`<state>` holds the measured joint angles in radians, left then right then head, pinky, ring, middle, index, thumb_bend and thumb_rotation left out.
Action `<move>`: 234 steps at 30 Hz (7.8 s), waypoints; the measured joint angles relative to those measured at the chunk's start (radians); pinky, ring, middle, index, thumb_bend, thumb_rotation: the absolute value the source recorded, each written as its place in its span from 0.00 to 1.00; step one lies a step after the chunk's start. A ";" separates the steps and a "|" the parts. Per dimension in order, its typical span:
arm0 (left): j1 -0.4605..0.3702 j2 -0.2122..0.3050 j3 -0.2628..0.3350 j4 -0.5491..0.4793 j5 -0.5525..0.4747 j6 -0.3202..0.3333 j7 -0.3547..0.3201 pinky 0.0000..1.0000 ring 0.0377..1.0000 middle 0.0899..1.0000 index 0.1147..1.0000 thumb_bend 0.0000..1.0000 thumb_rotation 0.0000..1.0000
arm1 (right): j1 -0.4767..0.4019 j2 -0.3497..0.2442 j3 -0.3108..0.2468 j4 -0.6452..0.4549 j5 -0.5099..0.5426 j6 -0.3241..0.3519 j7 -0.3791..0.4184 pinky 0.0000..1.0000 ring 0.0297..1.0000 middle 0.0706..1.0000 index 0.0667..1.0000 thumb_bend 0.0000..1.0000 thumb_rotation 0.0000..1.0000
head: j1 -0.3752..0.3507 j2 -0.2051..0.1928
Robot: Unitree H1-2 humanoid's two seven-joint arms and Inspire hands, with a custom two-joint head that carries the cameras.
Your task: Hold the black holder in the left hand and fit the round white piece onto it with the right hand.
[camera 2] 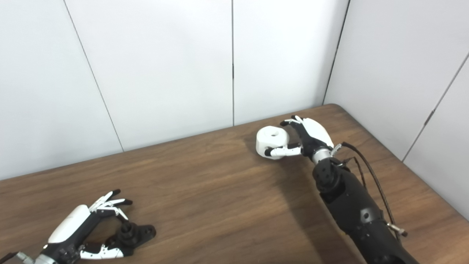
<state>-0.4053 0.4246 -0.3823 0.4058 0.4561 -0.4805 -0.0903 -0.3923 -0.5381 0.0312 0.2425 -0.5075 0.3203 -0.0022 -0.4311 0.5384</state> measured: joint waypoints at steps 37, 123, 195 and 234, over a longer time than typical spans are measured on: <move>0.048 0.008 0.064 -0.070 -0.022 0.032 -0.082 1.00 1.00 0.83 0.42 0.52 0.04 | -0.038 0.056 0.019 0.162 -0.003 -0.151 -0.199 1.00 1.00 0.82 0.45 0.52 0.16 | 0.023 0.008; 0.013 -0.059 0.010 -0.032 0.047 0.094 0.009 1.00 1.00 0.86 0.42 0.52 0.05 | 0.102 0.397 0.219 -0.335 0.175 -0.203 0.191 1.00 1.00 0.83 0.45 0.52 0.15 | 0.431 0.083; 0.041 -0.109 -0.030 -0.166 0.081 0.263 -0.008 1.00 1.00 0.86 0.41 0.52 0.06 | 0.064 0.348 0.251 -0.203 0.148 -0.304 0.211 1.00 1.00 0.81 0.45 0.52 0.15 | 0.535 0.144; 0.048 -0.116 -0.053 -0.232 0.100 0.329 -0.037 1.00 1.00 0.86 0.41 0.53 0.06 | 0.024 0.289 0.264 -0.246 0.060 -0.309 0.298 1.00 0.97 0.78 0.44 0.52 0.14 | 0.541 0.189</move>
<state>-0.3571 0.3089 -0.4353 0.1739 0.5559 -0.1517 -0.1270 -0.3686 -0.2487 0.2953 -0.0031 -0.4471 0.0117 0.2962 0.1104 0.7271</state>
